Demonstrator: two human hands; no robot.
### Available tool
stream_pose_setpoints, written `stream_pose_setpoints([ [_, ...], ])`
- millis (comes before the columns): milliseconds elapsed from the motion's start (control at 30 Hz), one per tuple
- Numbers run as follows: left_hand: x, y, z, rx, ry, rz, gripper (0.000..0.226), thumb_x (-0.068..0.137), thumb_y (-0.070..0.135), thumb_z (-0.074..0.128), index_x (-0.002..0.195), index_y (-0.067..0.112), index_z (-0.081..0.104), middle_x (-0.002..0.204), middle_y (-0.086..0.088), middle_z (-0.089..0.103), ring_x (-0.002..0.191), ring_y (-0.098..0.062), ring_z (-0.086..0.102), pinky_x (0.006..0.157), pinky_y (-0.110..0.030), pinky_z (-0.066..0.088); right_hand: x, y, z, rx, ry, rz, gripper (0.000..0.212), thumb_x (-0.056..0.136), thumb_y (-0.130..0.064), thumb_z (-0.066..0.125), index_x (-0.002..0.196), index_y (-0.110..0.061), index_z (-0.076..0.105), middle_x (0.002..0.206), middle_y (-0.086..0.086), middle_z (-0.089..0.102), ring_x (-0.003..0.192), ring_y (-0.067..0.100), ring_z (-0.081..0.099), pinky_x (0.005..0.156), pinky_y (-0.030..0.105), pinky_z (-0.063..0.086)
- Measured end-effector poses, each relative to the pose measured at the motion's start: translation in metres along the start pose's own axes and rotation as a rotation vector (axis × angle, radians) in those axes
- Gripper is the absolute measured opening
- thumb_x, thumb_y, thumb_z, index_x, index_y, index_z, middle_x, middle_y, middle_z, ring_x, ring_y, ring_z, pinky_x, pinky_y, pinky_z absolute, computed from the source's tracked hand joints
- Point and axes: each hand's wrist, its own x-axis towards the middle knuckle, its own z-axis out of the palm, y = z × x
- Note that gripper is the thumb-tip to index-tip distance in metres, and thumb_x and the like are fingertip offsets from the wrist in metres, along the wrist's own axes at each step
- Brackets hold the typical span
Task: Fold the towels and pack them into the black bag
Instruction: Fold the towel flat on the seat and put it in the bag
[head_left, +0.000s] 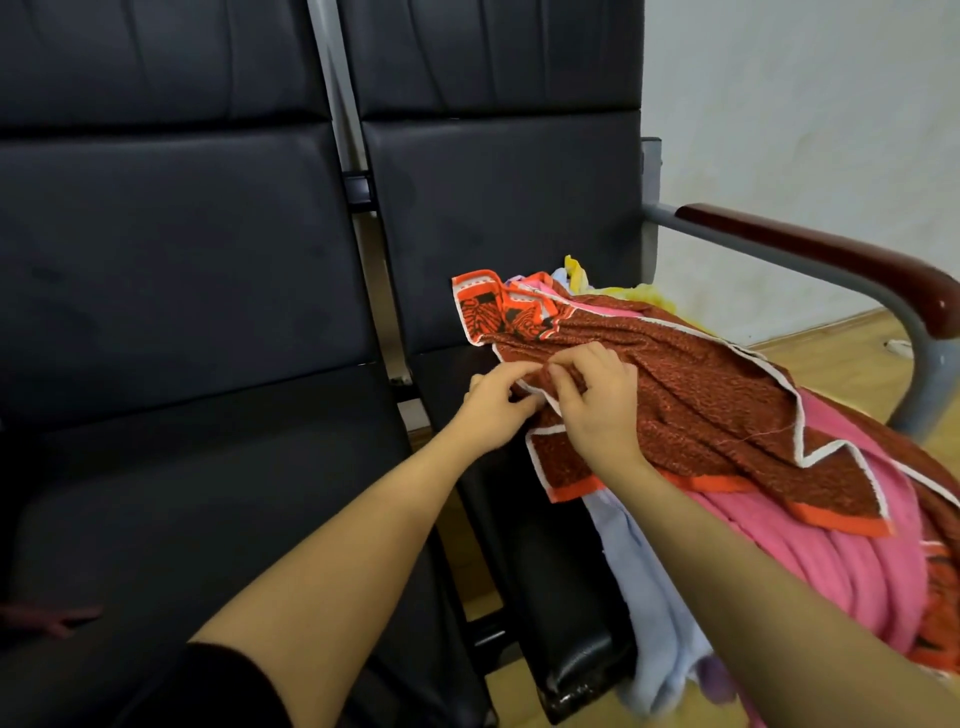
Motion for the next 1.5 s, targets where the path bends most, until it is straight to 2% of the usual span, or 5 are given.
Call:
stream_pose_setpoints([
  [100,-0.006,0.010,-0.014,-0.124,0.037,0.007,0.015,0.092,0.008,0.056,0.105,0.011,0.064,0.094,0.005,0.061,0.063,0.008,0.052,0.064,-0.014,0.039,0.003,-0.017,-0.001,0.136,0.003,0.031,0.009,0.084,-0.015,0.055,0.083,-0.013,0.064,0.085,-0.005,0.060,0.082,0.020,0.057,0.076,0.045,0.044],
  [367,-0.035,0.007,-0.065,-0.265,0.308,-0.013,0.019,0.093,0.002,0.051,0.088,0.019,0.059,0.090,-0.006,0.066,0.083,-0.016,0.062,0.081,-0.029,0.048,-0.003,-0.031,0.004,-0.168,-0.233,0.019,0.075,0.079,-0.067,0.041,0.139,-0.023,0.038,0.139,-0.005,0.044,0.129,0.016,0.035,0.103,0.037,0.017],
  [767,-0.130,-0.010,-0.150,-0.226,0.505,-0.169,0.012,0.095,0.010,0.046,0.093,0.005,0.057,0.085,-0.001,0.062,0.076,-0.006,0.057,0.065,-0.016,0.047,-0.034,-0.120,0.060,0.172,-0.408,-0.001,0.022,0.090,-0.013,0.051,0.110,-0.023,0.055,0.105,-0.009,0.058,0.105,0.014,0.052,0.089,0.028,0.019],
  [1167,-0.228,-0.058,-0.190,0.070,0.724,-0.453,0.041,0.096,0.029,0.047,0.060,0.010,0.041,0.053,0.000,0.042,0.051,-0.011,0.040,0.049,-0.018,0.033,-0.088,-0.199,0.091,0.227,-0.800,-0.237,0.055,0.084,-0.064,0.020,0.104,-0.028,0.057,0.113,-0.018,0.056,0.111,0.000,0.043,0.096,0.026,0.015],
  [1500,-0.230,-0.114,-0.157,0.738,0.197,-0.570,0.042,0.094,0.024,0.044,0.135,0.019,0.039,0.128,-0.011,0.043,0.113,-0.030,0.049,0.097,-0.038,0.033,-0.106,-0.183,0.123,-0.541,-0.867,0.267,0.065,0.098,-0.054,0.022,0.148,-0.012,0.026,0.158,0.019,0.007,0.145,0.038,0.000,0.114,0.054,-0.003],
])
